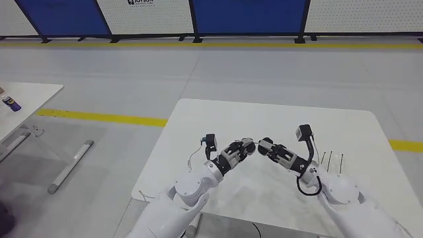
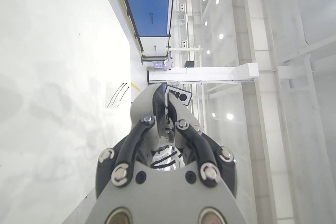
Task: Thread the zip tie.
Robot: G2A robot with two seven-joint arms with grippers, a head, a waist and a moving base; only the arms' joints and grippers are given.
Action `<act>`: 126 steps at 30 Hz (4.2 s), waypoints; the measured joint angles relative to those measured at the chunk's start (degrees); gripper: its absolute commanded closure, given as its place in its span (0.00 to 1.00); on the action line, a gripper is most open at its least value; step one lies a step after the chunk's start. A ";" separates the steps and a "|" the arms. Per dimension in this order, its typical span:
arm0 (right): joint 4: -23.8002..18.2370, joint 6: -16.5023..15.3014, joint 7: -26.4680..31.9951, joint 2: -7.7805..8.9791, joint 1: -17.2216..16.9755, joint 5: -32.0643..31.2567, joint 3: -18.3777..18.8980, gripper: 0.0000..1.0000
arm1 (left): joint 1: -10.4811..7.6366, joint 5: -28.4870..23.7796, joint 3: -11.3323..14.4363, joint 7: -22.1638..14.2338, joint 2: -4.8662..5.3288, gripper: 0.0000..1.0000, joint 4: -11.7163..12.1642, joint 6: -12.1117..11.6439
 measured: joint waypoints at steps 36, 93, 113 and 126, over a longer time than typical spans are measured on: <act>-3.36 4.71 0.67 0.33 -1.78 -3.29 3.32 0.00 | 0.62 0.62 -1.84 -1.17 0.23 1.00 -0.52 1.53; -10.54 16.41 18.99 4.84 -4.87 -19.38 16.93 0.00 | 13.85 3.50 -10.21 -4.05 2.32 1.00 -23.11 -3.85; -10.54 16.41 18.99 4.84 -4.87 -19.38 16.93 0.00 | 10.90 14.64 -6.03 1.68 2.02 1.00 -14.91 4.97; -10.54 16.41 18.99 4.84 -4.87 -19.38 16.93 0.00 | 9.42 12.50 -5.59 2.96 1.63 1.00 -16.32 1.81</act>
